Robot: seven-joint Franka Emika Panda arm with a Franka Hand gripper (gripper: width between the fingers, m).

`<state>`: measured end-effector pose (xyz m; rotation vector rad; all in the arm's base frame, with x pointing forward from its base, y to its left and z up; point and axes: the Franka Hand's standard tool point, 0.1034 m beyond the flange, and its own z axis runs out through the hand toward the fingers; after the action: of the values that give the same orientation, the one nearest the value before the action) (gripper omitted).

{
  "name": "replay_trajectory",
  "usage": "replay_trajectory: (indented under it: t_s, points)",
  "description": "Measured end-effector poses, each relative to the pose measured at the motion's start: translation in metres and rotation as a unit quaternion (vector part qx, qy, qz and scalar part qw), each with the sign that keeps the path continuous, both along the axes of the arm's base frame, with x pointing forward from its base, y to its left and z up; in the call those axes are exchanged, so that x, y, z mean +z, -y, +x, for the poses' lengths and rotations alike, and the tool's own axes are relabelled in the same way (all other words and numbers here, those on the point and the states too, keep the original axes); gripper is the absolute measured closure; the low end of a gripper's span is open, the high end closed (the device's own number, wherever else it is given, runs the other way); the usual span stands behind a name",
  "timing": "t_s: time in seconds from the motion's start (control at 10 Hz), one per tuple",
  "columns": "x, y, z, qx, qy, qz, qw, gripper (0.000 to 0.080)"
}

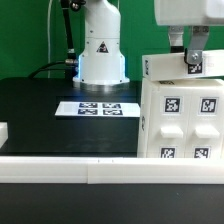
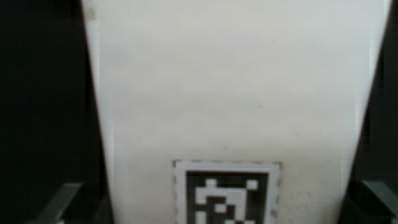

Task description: Assemble cabinet

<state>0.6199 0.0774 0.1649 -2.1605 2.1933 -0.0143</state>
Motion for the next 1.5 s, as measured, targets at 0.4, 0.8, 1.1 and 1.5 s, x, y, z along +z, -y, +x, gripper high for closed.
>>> replay_trajectory:
  t_s: [0.4, 0.8, 1.1, 1.5]
  points:
    - [0.0, -0.001, 0.0, -0.131, -0.006, 0.011, 0.991, 0.0239]
    - [0.001, -0.003, 0.001, -0.16, -0.009, 0.032, 0.987, 0.0239]
    - [0.001, -0.004, 0.0, -0.142, -0.008, 0.031, 0.989, 0.0036]
    - [0.031, -0.011, 0.008, -0.111, 0.017, 0.056, 0.992, 0.0002]
